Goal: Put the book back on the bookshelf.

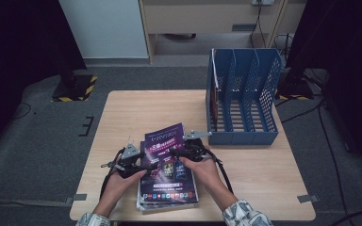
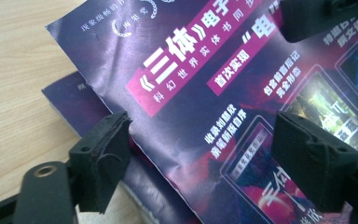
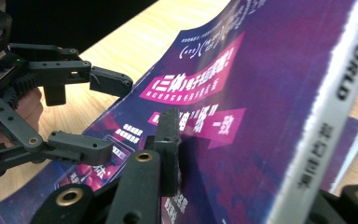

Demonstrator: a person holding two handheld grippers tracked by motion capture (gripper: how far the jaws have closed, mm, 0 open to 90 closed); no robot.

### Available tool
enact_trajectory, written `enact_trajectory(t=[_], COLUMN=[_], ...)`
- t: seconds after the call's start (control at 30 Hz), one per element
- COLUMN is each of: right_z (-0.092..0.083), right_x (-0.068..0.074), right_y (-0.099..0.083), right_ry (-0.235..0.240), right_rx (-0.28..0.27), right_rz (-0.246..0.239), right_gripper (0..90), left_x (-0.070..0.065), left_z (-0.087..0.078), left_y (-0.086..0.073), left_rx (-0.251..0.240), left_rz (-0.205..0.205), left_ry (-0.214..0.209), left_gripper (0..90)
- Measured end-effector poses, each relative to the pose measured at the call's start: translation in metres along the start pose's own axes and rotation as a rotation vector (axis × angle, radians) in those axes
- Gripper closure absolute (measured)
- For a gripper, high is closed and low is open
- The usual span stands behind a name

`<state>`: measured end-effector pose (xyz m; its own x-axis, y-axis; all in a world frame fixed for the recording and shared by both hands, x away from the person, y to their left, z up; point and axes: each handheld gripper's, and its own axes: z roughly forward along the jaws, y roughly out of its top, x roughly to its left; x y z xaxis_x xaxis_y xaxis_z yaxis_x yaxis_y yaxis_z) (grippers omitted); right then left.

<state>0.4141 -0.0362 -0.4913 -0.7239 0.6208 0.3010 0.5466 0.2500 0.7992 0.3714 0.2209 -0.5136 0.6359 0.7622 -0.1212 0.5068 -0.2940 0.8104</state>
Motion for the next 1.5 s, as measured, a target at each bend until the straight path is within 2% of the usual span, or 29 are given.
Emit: enact_trajectory(t=[0.17, 0.43, 0.53, 0.8, 1.03, 1.27, 1.37, 1.43, 1.5], right_z=[-0.009, -0.022, -0.023, -0.029, -0.030, -0.030, -0.031, -0.032, -0.032], right_x=[-0.004, -0.004, -0.002, 0.006, 0.005, 0.006, 0.006, 0.007, 0.007], right_y=[0.001, 0.005, 0.007, 0.011, 0.011, 0.010, 0.011, 0.011, 0.012], right_ry=[0.000, -0.015, -0.015, -0.010, -0.010, -0.011, -0.012, -0.013, -0.011], right_rx=[-0.036, -0.093, -0.106, -0.147, -0.154, -0.163, -0.172, -0.180, -0.185], right_rz=[-0.022, -0.073, -0.090, -0.151, -0.149, -0.158, -0.165, -0.167, -0.174], right_gripper=[75.1, 76.5, 76.9, 77.4, 77.5, 77.6, 77.7, 77.8, 77.9], left_x=[-0.001, -0.001, -0.001, -0.003, -0.004, -0.006, -0.004, -0.002, 0.001], left_z=[0.000, 0.003, 0.005, 0.010, 0.014, 0.014, 0.013, 0.012, 0.010], left_y=[0.004, 0.003, 0.002, 0.004, 0.004, 0.005, 0.005, 0.006, 0.008], left_rx=[-0.020, -0.006, 0.008, 0.019, 0.017, 0.019, 0.018, 0.020, 0.015], left_rz=[-0.015, -0.021, -0.031, -0.028, -0.022, -0.023, -0.046, -0.049, -0.076], left_ry=[0.001, -0.028, -0.037, -0.075, -0.102, -0.136, -0.150, -0.150, -0.144], left_gripper=[15.5, 15.3, 14.9, 12.7, 11.1, 15.4, 18.5, 22.7, 28.5])
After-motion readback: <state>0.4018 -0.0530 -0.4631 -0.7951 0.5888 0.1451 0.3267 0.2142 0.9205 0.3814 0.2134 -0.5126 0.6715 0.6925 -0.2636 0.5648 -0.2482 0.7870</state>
